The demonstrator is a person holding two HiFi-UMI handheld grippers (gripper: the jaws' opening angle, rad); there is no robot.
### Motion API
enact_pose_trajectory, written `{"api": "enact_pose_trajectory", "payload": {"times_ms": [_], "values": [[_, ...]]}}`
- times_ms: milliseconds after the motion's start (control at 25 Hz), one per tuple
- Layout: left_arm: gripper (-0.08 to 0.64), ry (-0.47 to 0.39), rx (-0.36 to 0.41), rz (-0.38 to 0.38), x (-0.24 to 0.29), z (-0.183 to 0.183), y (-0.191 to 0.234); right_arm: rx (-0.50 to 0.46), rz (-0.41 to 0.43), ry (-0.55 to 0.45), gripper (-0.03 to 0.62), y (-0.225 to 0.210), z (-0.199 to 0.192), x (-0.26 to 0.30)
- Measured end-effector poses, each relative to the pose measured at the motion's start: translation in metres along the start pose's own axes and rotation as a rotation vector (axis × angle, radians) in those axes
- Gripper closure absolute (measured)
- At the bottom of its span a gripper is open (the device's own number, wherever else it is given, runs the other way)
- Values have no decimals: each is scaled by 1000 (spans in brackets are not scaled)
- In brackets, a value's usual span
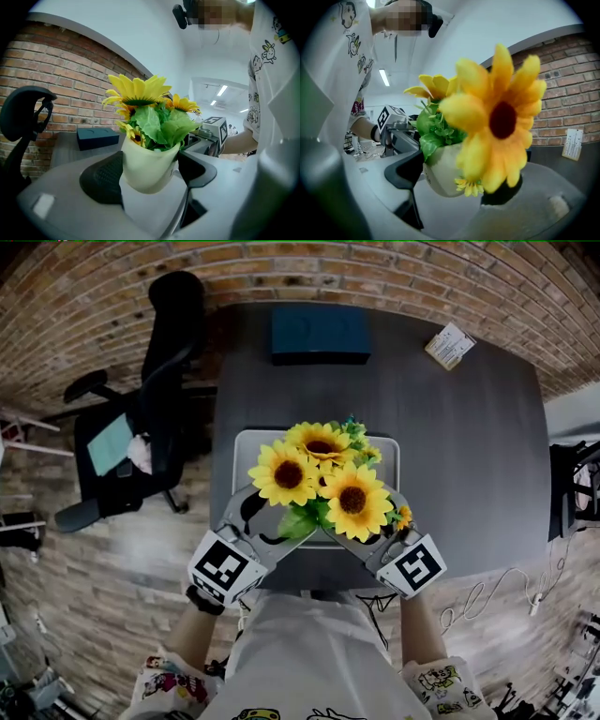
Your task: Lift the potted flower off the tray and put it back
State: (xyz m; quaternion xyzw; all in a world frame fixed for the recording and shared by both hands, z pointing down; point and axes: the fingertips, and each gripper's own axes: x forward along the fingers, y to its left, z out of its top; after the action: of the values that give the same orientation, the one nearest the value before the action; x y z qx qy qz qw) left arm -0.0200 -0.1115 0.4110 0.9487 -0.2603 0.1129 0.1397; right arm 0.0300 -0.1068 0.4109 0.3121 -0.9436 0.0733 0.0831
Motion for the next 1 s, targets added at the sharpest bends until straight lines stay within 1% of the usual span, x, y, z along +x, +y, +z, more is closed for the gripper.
{"api": "enact_pose_trajectory", "payload": {"times_ms": [240,480,640,880,1000], "values": [[183,29,-19,19,10,-31,15,22,15,35,224,-6,-31,15],[183,18,-40,34,22,-53,23,45,16,47,230,-14,-54,20],[183,6,-26,52,29,-62,32,59,4,53,237,-21,-67,25],[189,16,-46,57,42,-75,33,86,-18,60,247,-29,-85,24],[192,20,-25,62,46,-80,32,92,-30,67,252,-30,-92,21]]}}
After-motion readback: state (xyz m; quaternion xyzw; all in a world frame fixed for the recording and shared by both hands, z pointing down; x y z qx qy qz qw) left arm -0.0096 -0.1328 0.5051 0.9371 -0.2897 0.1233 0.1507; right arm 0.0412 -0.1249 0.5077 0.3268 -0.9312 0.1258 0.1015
